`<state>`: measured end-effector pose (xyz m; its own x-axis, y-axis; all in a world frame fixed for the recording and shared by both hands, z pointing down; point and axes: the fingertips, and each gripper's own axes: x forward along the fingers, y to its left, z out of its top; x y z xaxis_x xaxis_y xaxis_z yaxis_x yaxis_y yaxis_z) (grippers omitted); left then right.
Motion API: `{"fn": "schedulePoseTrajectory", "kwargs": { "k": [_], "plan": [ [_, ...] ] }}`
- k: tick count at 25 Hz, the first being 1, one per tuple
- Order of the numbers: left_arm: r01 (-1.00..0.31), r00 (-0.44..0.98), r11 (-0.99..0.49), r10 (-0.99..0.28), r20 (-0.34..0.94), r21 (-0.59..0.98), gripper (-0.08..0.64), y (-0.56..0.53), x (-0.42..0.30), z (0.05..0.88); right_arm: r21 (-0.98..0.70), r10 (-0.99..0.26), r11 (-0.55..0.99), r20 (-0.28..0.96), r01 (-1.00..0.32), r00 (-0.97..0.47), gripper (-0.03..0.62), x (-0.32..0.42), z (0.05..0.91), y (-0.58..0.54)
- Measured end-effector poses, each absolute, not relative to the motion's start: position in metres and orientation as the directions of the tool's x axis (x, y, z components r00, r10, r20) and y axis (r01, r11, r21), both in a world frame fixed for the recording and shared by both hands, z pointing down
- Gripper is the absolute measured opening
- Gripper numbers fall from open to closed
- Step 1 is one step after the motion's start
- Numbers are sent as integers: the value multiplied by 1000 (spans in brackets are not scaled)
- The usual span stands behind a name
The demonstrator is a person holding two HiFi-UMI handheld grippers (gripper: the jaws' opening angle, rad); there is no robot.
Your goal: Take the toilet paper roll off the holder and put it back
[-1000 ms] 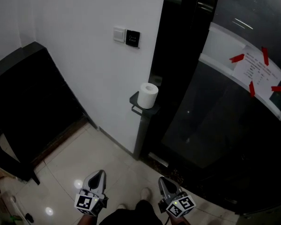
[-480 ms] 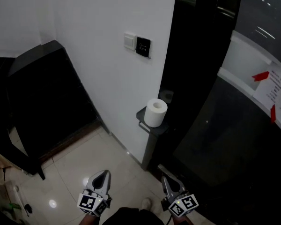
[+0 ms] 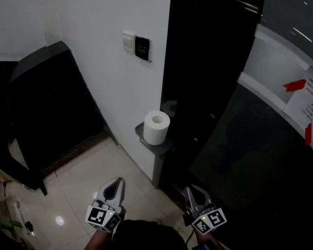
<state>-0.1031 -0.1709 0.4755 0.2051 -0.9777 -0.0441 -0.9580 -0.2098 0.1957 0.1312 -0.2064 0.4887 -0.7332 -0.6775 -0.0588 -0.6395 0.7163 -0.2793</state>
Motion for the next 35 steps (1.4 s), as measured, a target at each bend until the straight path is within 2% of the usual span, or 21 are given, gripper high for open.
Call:
{"fn": "schedulePoseTrajectory", "kwargs": {
  "k": [6, 18, 30, 32, 35],
  "plan": [
    [-955, 212, -214, -977, -33, 206, 2, -192, -99, 480, -291, -702, 689, -40, -664, -711, 13, 149, 495, -223],
    [-914, 365, -370, -929, -61, 165, 3, -260, -95, 453, -285, -787, 602, -55, -745, -615, 12, 149, 477, -256],
    [-896, 424, -427, -904, -51, 123, 6, -304, -92, 451, -280, -811, 575, -73, -769, -580, 13, 142, 476, -281],
    [-887, 450, -451, -892, -32, 103, 39, -313, -85, 451, -283, -815, 570, -68, -772, -576, 13, 141, 478, -283],
    [-878, 476, -474, -879, 12, 73, 203, -328, -73, 454, -296, -820, 559, -60, -774, -569, 13, 141, 483, -284]
  ]
}}
